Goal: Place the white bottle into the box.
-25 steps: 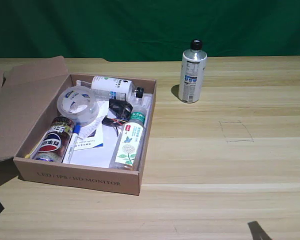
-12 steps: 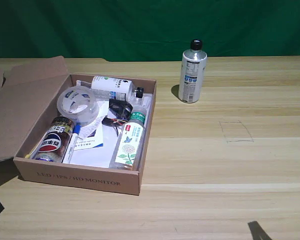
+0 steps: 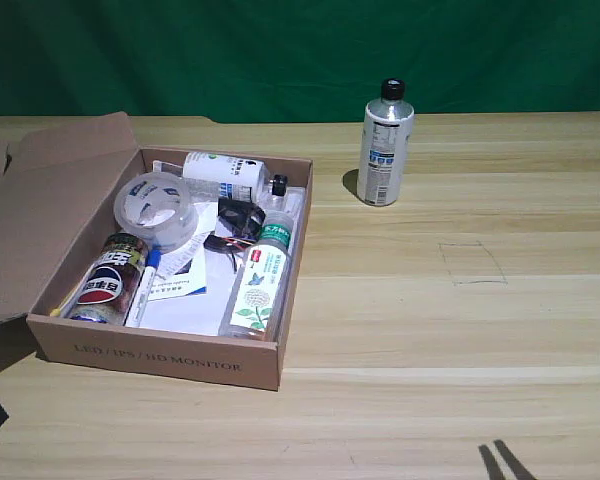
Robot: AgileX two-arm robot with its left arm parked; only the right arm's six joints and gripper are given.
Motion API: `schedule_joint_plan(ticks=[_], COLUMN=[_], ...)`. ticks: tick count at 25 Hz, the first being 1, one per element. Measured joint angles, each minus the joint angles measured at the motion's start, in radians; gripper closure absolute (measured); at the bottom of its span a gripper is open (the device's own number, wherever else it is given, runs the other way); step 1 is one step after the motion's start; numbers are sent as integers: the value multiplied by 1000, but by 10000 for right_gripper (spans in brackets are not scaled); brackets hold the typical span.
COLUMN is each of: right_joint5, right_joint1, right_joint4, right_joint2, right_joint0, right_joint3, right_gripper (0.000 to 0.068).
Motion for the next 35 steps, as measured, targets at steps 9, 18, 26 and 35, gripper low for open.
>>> schedule_joint_plan(ticks=[9, 18, 26, 35], right_joint5=[131, 41, 11, 9], right_joint1=[189, 472, 781, 1199], right_joint4=[-25, -71, -35, -81], right_joint2=[-31, -201, -415, -712], right_joint0=[0, 0, 0, 7], right_joint3=[-3, -4, 23, 73], right_gripper=[44, 4, 12, 47])
